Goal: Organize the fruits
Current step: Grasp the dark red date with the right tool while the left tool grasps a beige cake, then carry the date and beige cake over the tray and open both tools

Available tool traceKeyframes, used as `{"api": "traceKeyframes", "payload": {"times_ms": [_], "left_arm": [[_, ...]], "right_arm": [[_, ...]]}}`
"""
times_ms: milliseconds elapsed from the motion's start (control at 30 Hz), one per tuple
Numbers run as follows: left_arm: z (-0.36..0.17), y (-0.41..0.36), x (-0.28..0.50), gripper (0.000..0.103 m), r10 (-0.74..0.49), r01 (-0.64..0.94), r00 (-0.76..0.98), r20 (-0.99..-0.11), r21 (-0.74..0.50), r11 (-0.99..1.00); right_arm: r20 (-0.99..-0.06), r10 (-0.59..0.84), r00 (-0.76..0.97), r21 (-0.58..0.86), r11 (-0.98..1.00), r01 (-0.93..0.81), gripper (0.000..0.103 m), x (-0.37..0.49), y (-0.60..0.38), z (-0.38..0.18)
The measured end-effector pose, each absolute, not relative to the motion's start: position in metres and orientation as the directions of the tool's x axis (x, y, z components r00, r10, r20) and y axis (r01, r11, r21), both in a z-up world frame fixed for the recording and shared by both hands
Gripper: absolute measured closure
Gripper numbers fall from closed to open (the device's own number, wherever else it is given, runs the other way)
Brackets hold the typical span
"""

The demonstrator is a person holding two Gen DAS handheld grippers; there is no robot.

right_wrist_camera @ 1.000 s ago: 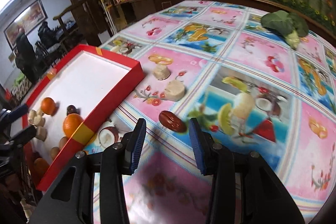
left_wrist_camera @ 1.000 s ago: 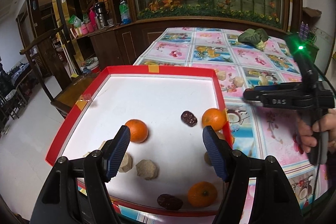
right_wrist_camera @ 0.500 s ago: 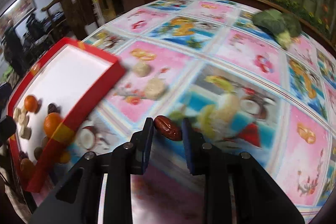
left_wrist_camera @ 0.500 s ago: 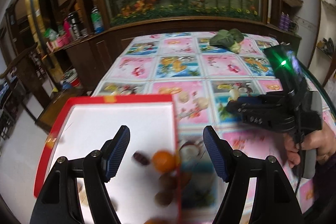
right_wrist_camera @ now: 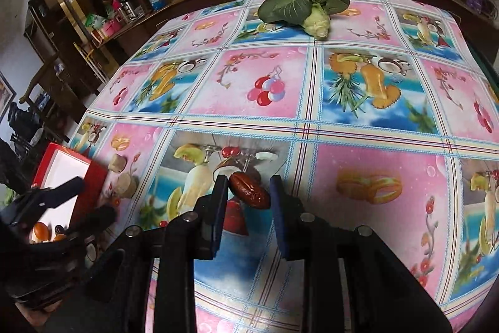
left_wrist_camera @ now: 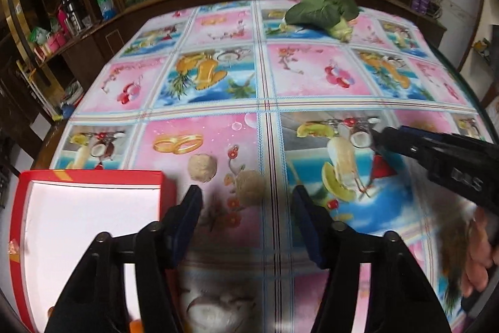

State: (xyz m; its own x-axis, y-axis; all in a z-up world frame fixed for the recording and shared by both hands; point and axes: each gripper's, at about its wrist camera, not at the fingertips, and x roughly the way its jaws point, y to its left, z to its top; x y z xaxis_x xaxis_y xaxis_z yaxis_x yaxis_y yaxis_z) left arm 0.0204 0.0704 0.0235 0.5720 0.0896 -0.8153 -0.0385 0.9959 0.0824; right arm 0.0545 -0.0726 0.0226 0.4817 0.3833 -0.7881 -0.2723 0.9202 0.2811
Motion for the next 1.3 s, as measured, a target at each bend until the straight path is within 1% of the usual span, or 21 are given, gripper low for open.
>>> {"api": "traceKeyframes", "payload": {"times_ms": [67, 233, 300, 333, 400, 467, 567, 733, 967, 1133, 1300], "left_arm": [[0.018, 0.071, 0.025, 0.046, 0.097, -0.045, 0.561, -0.822, 0.087, 0.995], [0.013, 0.074, 0.031, 0.058, 0.086, -0.048, 0.557, -0.826, 0.071, 0.996], [0.012, 0.075, 0.033, 0.068, 0.06, -0.038, 0.558, -0.828, 0.047, 0.998], [0.012, 0.074, 0.033, 0.071, 0.051, -0.03, 0.559, -0.827, 0.041, 0.999], [0.012, 0.068, 0.032, 0.081, 0.05, -0.01, 0.566, -0.823, 0.055, 0.998], [0.012, 0.065, 0.031, 0.081, 0.056, -0.005, 0.57, -0.82, 0.064, 0.998], [0.012, 0.068, 0.03, 0.081, 0.038, -0.014, 0.573, -0.819, 0.037, 0.999], [0.017, 0.064, 0.018, 0.081, 0.03, -0.016, 0.585, -0.81, 0.026, 1.0], [0.053, 0.062, -0.032, 0.081, 0.003, 0.008, 0.67, -0.742, 0.012, 1.0], [0.077, 0.076, -0.079, 0.081, 0.032, -0.014, 0.729, -0.683, 0.031, 0.999], [0.083, 0.099, -0.114, 0.081, 0.087, -0.077, 0.747, -0.659, 0.043, 0.996]], "right_arm": [[-0.788, 0.388, 0.478, 0.289, 0.919, -0.27, 0.074, 0.054, -0.073, 0.022], [-0.786, 0.397, 0.474, 0.302, 0.915, -0.266, 0.074, 0.055, -0.073, 0.022], [-0.787, 0.397, 0.473, 0.301, 0.916, -0.266, 0.074, 0.055, -0.073, 0.022], [-0.788, 0.397, 0.471, 0.303, 0.915, -0.266, 0.074, 0.055, -0.073, 0.022], [-0.789, 0.398, 0.469, 0.307, 0.915, -0.261, 0.074, 0.055, -0.073, 0.021], [-0.787, 0.402, 0.468, 0.312, 0.914, -0.26, 0.074, 0.055, -0.074, 0.022], [-0.783, 0.405, 0.472, 0.316, 0.913, -0.259, 0.074, 0.053, -0.074, 0.024], [-0.775, 0.417, 0.475, 0.325, 0.908, -0.266, 0.074, 0.052, -0.073, 0.027], [-0.737, 0.482, 0.474, 0.382, 0.875, -0.297, 0.074, 0.044, -0.068, 0.035], [-0.69, 0.552, 0.468, 0.431, 0.833, -0.348, 0.074, 0.032, -0.058, 0.044], [-0.634, 0.608, 0.478, 0.438, 0.792, -0.426, 0.073, 0.011, -0.042, 0.056]]}}
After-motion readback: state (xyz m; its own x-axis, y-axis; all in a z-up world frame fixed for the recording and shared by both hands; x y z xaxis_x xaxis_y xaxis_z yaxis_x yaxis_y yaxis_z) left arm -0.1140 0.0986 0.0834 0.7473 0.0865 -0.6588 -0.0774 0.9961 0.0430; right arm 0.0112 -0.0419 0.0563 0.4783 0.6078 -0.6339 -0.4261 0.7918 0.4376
